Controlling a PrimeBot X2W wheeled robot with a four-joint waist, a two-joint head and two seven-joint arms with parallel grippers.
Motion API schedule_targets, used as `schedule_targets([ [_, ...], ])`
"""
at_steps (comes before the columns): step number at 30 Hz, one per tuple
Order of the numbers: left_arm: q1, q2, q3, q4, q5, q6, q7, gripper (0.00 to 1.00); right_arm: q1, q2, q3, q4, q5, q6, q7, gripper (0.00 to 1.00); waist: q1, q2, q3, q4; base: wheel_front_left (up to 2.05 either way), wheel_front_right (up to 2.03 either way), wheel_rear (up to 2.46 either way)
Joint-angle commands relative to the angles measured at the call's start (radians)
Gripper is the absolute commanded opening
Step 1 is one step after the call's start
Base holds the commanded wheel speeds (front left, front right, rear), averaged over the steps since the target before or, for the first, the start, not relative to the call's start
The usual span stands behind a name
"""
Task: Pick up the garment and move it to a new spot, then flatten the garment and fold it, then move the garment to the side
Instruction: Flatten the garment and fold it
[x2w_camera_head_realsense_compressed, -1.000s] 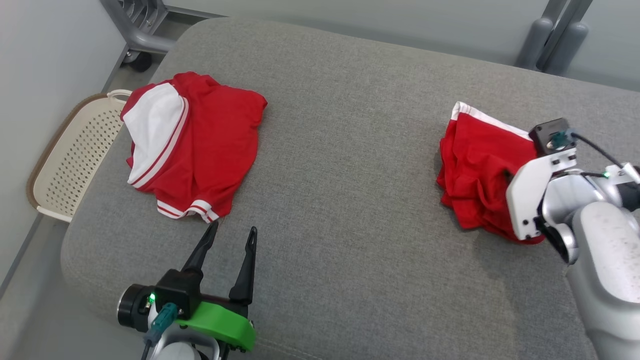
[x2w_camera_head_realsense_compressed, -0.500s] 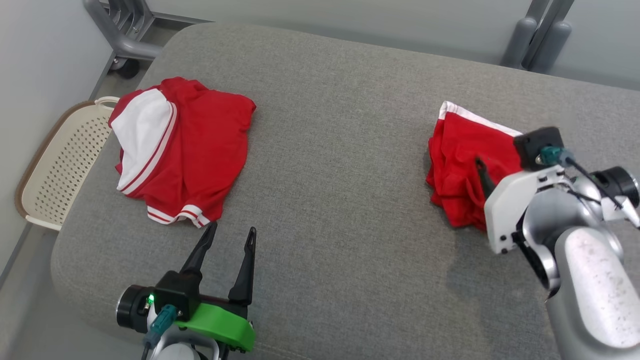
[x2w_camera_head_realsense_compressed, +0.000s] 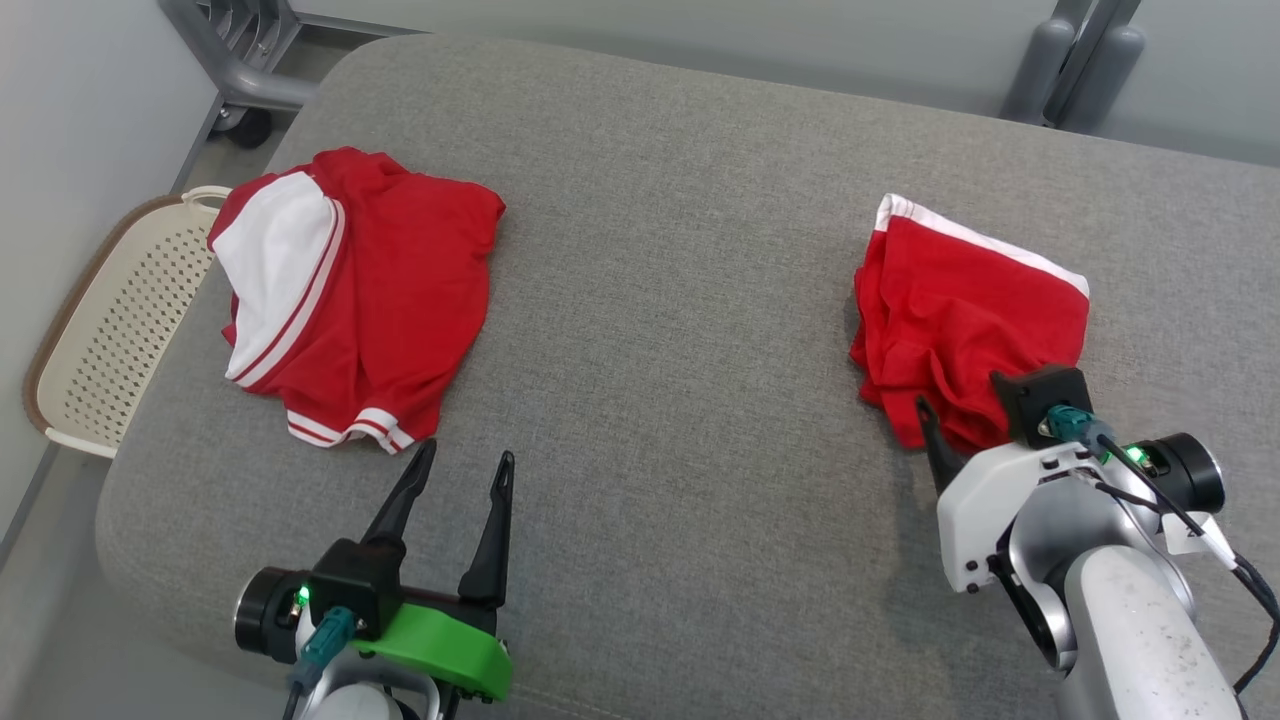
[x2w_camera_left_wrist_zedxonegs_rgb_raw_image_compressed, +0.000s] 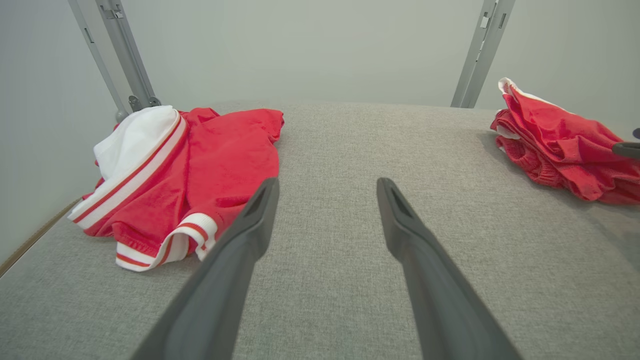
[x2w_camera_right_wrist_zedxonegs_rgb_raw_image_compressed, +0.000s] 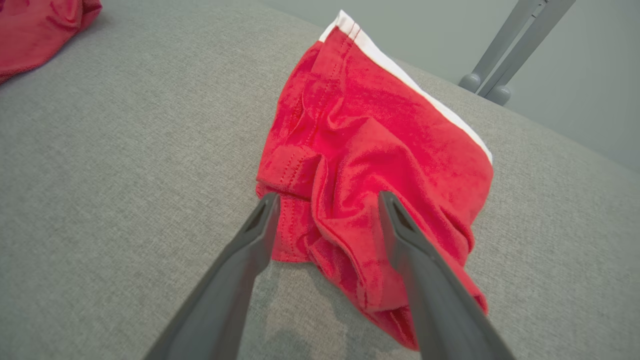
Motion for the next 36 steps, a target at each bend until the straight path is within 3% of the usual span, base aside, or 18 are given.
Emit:
schedule_targets([
  [1, -0.013, 0.001, 0.002, 0.001, 0.008, 0.000, 0.000, 1.00, -0.009, 0.001, 0.006, 0.009, -0.007, -0.001, -0.003, 1.00, 0.0000, 0.0000, 0.000, 0.000, 0.00, 0.00, 0.00],
  [13, -0.001, -0.001, 0.002, 0.008, 0.006, -0.003, 0.000, 1.00, -0.045, -0.005, 0.057, 0.044, -0.057, -0.001, -0.022, 1.00, 0.0000, 0.0000, -0.008, 0.005, 0.00, 0.00, 0.00],
  [25, -0.010, -0.002, -0.015, 0.013, 0.002, -0.006, 0.000, 1.00, -0.161, -0.008, 0.085, 0.193, -0.089, -0.001, 0.024, 1.00, 0.0000, 0.0000, 0.002, 0.016, 0.00, 0.00, 0.00],
  [26, -0.011, -0.002, -0.016, 0.013, 0.000, -0.006, 0.000, 1.00, -0.169, -0.008, 0.084, 0.212, -0.090, -0.001, 0.028, 0.94, 0.0000, 0.0000, 0.003, 0.019, 0.00, 0.00, 0.00],
  [27, -0.011, -0.002, -0.017, 0.014, -0.001, -0.007, 0.000, 1.00, -0.176, -0.010, 0.086, 0.231, -0.092, -0.001, 0.033, 0.73, 0.0000, 0.0000, 0.003, 0.021, 0.00, 0.00, 0.00],
  [28, -0.011, -0.003, -0.018, 0.014, -0.002, -0.007, 0.000, 1.00, -0.186, -0.010, 0.086, 0.247, -0.091, -0.001, 0.029, 0.64, 0.0000, 0.0000, 0.004, 0.023, 0.00, 0.00, 0.00],
  [32, -0.013, -0.003, -0.018, 0.014, -0.005, -0.007, 0.000, 1.00, -0.209, -0.012, 0.095, 0.306, -0.089, -0.001, 0.013, 0.61, 0.0000, 0.0000, 0.010, 0.031, 0.00, 0.00, 0.00],
  [35, -0.015, -0.003, -0.015, 0.011, -0.006, -0.006, 0.000, 1.00, -0.221, -0.006, 0.103, 0.333, -0.091, -0.001, -0.007, 0.31, 0.0000, 0.0000, 0.016, 0.034, 0.00, 0.00, 0.00],
  [36, -0.016, -0.004, -0.015, 0.010, -0.007, -0.005, 0.000, 1.00, -0.224, -0.004, 0.107, 0.340, -0.090, -0.001, -0.011, 0.14, 0.0000, 0.0000, 0.017, 0.034, 0.00, 0.00, 0.00],
])
